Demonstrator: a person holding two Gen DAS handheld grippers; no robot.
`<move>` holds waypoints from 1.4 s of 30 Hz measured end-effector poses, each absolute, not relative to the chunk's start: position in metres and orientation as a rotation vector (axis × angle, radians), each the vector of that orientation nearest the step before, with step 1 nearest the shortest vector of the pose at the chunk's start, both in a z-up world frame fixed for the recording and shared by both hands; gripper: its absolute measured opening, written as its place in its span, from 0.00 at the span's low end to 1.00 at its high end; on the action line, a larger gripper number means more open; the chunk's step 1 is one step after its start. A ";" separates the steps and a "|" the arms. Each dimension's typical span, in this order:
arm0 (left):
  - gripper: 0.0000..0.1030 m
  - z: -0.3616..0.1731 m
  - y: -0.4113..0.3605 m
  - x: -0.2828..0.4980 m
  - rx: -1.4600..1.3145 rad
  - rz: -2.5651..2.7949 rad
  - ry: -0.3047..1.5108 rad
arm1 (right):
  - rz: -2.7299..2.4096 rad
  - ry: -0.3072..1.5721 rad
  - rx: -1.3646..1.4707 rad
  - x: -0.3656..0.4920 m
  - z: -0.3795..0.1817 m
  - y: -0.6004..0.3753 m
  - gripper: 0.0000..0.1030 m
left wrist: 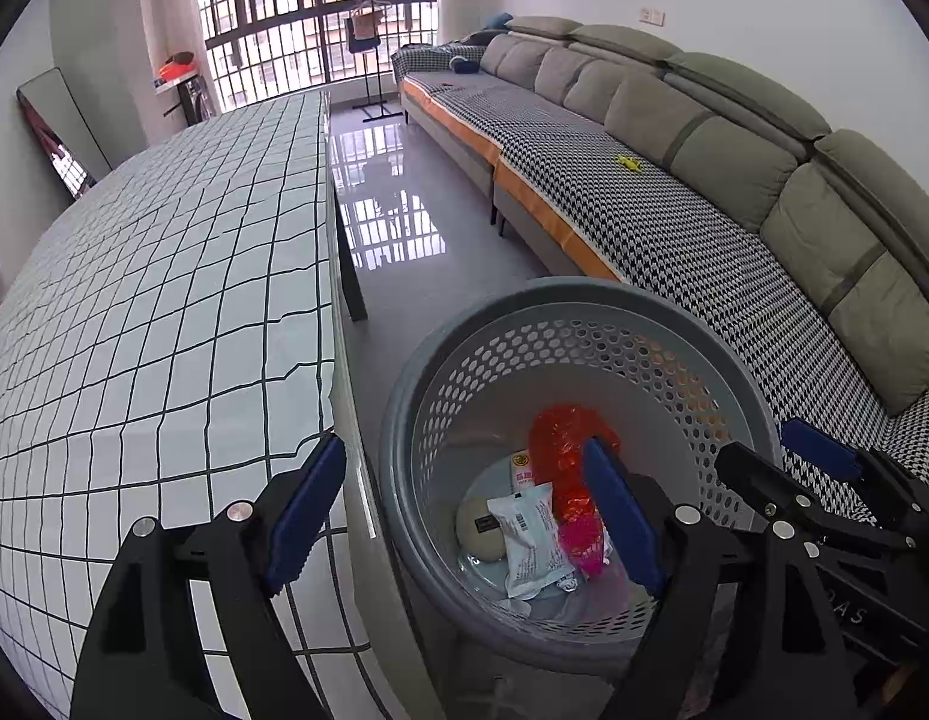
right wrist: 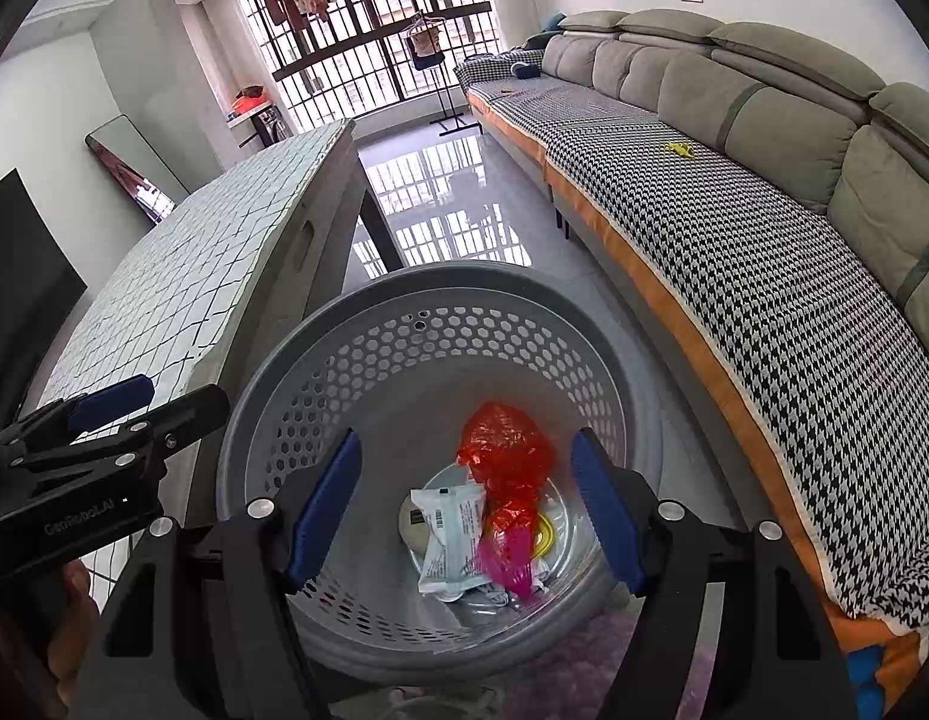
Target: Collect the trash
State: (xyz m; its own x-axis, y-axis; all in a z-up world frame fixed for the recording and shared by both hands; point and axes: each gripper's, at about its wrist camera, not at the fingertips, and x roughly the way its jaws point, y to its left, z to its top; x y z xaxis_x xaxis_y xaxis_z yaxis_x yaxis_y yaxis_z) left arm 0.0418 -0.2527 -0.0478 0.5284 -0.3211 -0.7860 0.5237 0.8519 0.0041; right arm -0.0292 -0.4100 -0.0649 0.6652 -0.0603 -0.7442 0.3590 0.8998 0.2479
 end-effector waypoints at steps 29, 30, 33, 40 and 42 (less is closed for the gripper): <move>0.93 -0.037 -0.243 0.034 0.257 -0.453 0.831 | -0.305 0.809 0.380 -0.036 -0.063 -0.407 0.67; 0.94 -0.036 -0.243 0.034 0.258 -0.451 0.829 | -0.305 0.809 0.381 -0.037 -0.063 -0.407 0.67; 0.94 -0.037 -0.244 0.033 0.266 -0.444 0.827 | -0.305 0.809 0.380 -0.037 -0.064 -0.407 0.67; 0.94 -0.037 -0.244 0.032 0.270 -0.438 0.820 | -0.304 0.809 0.381 -0.037 -0.064 -0.407 0.67; 0.94 -0.038 -0.245 0.032 0.273 -0.433 0.820 | -0.305 0.809 0.379 -0.037 -0.064 -0.407 0.67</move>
